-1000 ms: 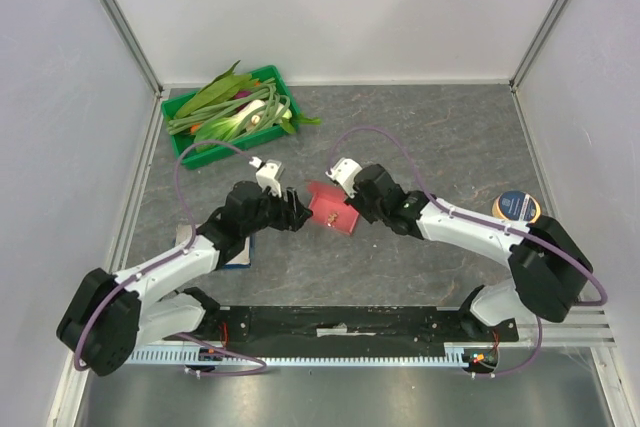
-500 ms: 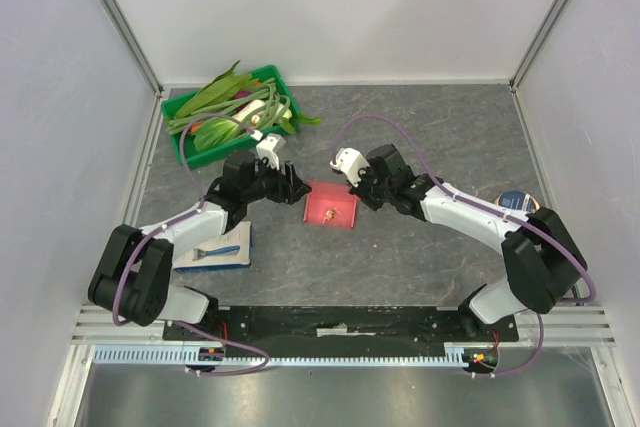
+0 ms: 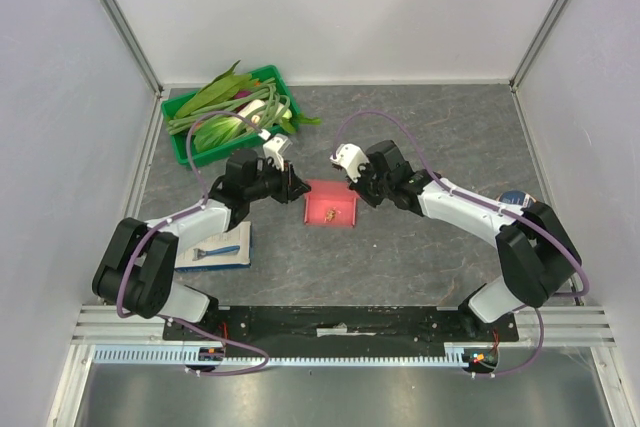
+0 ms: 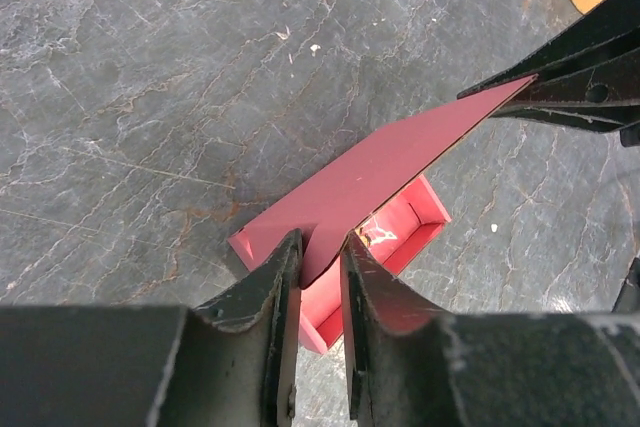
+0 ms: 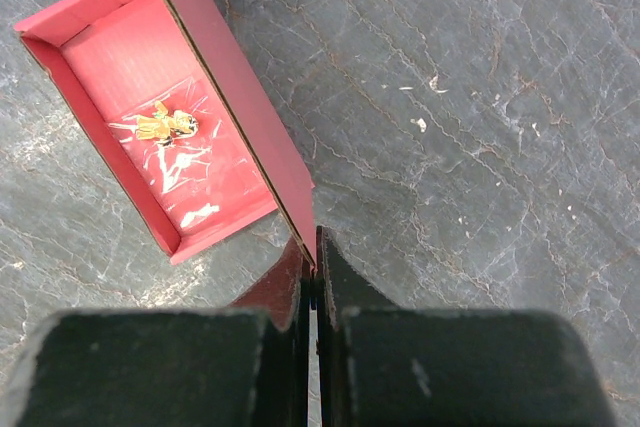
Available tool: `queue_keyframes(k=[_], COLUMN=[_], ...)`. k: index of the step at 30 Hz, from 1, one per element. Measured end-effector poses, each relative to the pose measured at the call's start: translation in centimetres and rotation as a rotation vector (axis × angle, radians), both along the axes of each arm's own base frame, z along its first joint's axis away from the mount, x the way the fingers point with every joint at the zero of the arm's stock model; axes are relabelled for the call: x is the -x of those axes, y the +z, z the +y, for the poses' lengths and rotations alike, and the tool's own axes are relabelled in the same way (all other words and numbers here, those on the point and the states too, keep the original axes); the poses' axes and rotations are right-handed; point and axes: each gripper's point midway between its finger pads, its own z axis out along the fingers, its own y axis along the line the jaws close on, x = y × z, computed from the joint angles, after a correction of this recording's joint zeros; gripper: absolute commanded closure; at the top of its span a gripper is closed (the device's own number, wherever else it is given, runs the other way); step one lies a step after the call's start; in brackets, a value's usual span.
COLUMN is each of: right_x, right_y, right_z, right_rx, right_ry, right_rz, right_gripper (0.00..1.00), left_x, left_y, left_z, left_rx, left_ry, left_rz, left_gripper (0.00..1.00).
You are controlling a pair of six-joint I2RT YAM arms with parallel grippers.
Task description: Fold the paper box
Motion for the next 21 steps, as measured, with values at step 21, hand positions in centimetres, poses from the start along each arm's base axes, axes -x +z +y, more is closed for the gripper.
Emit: queue_keyframes(k=[21], right_x=[-0.7], right_y=[0.0], right_z=[-0.1], right_rx=[-0.065], right_ry=[-0.469], right_rz=[0.029], right_gripper=[1.0], left_x=[-0.9], left_y=[-0.8], left_z=[-1.0], left_rx=[-0.084], left_ry=[0.247], left_rz=[-0.007], left_gripper=[0.98])
